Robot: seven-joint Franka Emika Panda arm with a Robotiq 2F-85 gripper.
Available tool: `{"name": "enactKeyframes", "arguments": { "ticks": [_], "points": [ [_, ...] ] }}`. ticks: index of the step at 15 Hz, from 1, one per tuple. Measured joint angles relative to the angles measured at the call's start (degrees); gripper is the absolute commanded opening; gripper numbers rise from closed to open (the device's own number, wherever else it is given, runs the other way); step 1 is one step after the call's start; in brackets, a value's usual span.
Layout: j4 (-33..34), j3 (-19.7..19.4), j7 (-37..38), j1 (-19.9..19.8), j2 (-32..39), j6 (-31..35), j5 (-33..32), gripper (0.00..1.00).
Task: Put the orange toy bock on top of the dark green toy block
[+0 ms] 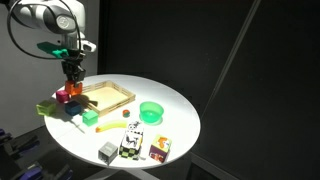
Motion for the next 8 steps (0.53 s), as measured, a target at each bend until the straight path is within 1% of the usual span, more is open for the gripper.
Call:
{"name": "enactKeyframes", "arguments": {
  "ticks": [4, 8],
  "points": [
    [-3.3, -0.9, 0.2, -1.9, -4.6, 0.5, 1.0, 0.22],
    [-6.8, -1.9, 0.2, -4.3, -7.2, 4.2, 1.0, 0.22]
  ]
}}
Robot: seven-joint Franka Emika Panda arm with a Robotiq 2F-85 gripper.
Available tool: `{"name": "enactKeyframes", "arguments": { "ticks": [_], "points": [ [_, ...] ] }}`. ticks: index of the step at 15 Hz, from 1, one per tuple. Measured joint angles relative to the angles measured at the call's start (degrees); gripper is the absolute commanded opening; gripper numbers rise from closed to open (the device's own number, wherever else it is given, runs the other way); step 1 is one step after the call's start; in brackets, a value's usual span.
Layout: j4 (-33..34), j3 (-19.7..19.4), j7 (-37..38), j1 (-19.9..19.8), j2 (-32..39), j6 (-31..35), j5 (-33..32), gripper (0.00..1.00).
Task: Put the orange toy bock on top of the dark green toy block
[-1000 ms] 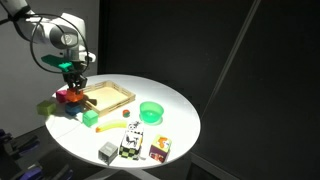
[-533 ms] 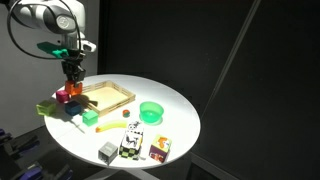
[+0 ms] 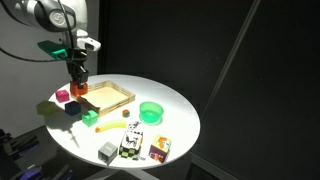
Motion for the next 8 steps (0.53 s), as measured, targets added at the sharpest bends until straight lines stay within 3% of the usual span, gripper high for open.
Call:
{"name": "enactKeyframes", "arguments": {
  "ticks": [8],
  "points": [
    [-4.1, -1.6, -1.4, -3.1, 0.4, 8.1, -0.5, 0.22]
  ]
}}
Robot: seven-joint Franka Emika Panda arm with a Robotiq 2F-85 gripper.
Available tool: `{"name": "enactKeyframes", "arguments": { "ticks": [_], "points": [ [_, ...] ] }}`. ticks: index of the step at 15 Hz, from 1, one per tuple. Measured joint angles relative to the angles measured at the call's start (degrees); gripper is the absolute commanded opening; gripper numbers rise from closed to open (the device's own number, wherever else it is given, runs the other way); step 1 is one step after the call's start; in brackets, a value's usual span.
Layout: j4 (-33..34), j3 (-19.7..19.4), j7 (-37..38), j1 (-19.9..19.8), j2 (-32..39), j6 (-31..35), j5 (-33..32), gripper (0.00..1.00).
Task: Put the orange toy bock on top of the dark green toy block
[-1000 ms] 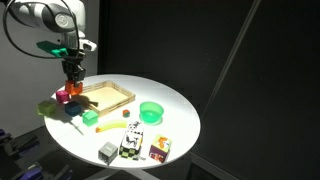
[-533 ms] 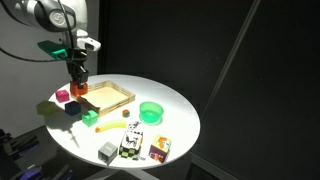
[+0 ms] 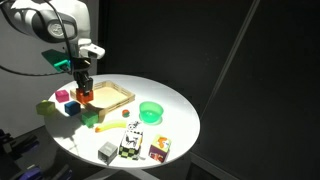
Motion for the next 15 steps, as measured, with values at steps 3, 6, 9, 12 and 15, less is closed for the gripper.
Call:
{"name": "enactKeyframes", "arguments": {
  "ticks": [3, 6, 9, 12, 15],
  "points": [
    [-0.1, 0.0, -2.4, 0.0, 1.2, 2.3, -0.1, 0.22],
    [-0.1, 0.0, -4.9, 0.0, 2.6, 4.2, -0.4, 0.22],
    [0.2, 0.0, -6.2, 0.0, 4.2, 5.7, -1.7, 0.22],
    [0.3, 0.0, -7.3, 0.1, 6.1, 7.3, -2.1, 0.22],
    [1.0, 0.0, -8.2, 0.3, 8.2, 8.4, -2.2, 0.22]
  ]
}}
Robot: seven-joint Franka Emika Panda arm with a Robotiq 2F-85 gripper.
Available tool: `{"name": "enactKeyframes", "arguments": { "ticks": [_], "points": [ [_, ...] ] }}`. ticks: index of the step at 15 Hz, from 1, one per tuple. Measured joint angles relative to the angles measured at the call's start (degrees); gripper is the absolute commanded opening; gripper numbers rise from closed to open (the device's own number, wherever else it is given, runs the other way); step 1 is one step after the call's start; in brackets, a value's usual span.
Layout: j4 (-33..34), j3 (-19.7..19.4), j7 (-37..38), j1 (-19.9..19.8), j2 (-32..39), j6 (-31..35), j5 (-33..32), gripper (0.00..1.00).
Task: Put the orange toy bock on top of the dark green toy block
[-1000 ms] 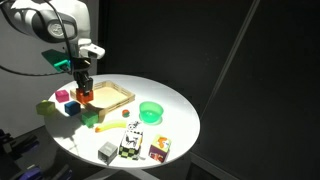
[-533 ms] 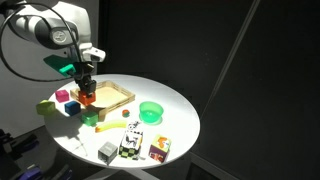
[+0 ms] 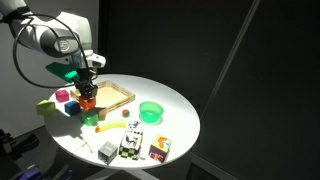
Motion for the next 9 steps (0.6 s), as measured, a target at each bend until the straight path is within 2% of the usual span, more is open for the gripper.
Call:
{"name": "enactKeyframes", "arguments": {
  "ticks": [9],
  "points": [
    [3.3, -0.5, -0.4, 0.3, 6.0, 1.2, -2.2, 0.22]
  ]
}}
